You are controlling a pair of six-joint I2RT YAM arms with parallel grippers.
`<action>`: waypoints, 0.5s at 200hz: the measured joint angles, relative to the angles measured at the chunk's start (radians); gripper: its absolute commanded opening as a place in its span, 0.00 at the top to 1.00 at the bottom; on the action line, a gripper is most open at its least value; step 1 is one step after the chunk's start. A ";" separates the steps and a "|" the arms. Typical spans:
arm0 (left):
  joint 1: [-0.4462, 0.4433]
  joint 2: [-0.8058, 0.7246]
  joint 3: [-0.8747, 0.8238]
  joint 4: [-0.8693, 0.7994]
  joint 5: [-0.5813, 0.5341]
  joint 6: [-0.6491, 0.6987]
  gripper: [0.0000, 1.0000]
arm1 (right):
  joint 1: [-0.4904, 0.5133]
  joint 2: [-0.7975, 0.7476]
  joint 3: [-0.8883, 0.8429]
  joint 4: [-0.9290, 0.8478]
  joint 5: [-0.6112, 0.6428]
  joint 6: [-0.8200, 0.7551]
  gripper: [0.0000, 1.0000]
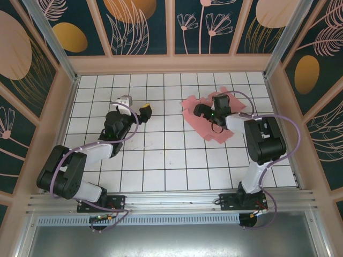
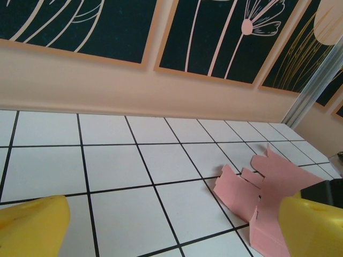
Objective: Fold the paper box
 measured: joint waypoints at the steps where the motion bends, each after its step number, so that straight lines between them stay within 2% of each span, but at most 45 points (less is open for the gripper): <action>1: 0.000 0.000 0.000 -0.002 0.000 0.000 0.01 | 0.000 0.001 0.000 0.000 0.000 -0.001 0.01; 51: 0.006 0.014 0.028 -0.075 -0.009 -0.055 0.01 | 0.089 0.022 0.046 -0.080 -0.010 -0.159 0.01; 100: 0.050 0.103 0.085 -0.100 0.022 -0.141 0.01 | 0.175 0.041 0.093 -0.167 -0.034 -0.332 0.01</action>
